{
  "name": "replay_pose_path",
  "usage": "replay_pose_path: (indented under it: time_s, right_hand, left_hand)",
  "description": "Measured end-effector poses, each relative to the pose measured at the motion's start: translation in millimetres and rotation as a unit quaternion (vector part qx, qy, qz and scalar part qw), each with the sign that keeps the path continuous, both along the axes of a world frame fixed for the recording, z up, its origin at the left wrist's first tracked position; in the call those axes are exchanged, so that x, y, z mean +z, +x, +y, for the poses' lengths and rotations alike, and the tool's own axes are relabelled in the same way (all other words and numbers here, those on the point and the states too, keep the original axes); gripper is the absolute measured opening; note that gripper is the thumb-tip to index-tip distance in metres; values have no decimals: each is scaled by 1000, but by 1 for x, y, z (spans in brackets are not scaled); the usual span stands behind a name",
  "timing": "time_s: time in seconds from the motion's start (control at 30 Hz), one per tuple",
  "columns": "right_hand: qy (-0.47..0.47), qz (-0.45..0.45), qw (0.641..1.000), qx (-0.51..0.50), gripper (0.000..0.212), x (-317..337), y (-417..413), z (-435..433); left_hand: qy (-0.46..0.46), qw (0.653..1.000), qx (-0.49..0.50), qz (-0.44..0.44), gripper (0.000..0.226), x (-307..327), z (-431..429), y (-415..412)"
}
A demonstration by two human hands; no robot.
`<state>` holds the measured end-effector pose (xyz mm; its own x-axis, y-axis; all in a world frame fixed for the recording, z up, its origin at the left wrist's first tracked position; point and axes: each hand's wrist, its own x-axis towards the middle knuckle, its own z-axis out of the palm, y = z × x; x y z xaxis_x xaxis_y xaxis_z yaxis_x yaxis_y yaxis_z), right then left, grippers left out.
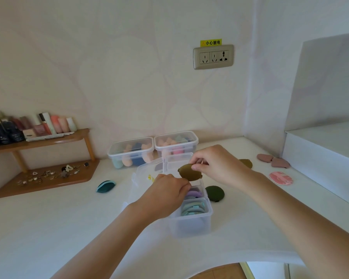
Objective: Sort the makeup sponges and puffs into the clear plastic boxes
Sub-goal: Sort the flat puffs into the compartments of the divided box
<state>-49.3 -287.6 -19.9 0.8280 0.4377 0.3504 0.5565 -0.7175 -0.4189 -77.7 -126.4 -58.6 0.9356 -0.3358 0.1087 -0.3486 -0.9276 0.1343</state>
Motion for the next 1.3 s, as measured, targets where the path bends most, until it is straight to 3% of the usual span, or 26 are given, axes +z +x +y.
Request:
replay_pose_path:
  time_s: [0.2,0.5,0.63,0.83,1.0,1.17,1.3]
  right_hand:
    - [-73,-8,997,7,15,6,-3,10]
    - [-213,-38,976,25,17,1,0,29]
    - [-255,-26,966,31,15,1,-3,31]
    - [-200,29,979,32,11,-2,6,27]
    - [-211,92,972,36,13,-3,10,30]
    - [-200,172,963,53,19,-2,16,27]
    - [-68,183,979,56,16,1,13,8]
  left_hand:
    - [-52,998,43,7,35,-2,0,1]
    - [-78,988,63,-122,32,0,1,-12]
    - [-109,988,47,-101,28,-1,2,-11]
    - [-123,988,52,-79,29,-2,4,-8]
    - [-106,988,68,-84,35,0,4,-9]
    - [-39,996,78,-19,42,1,4,-7]
    - [-39,996,64,38,42,5,5,-8]
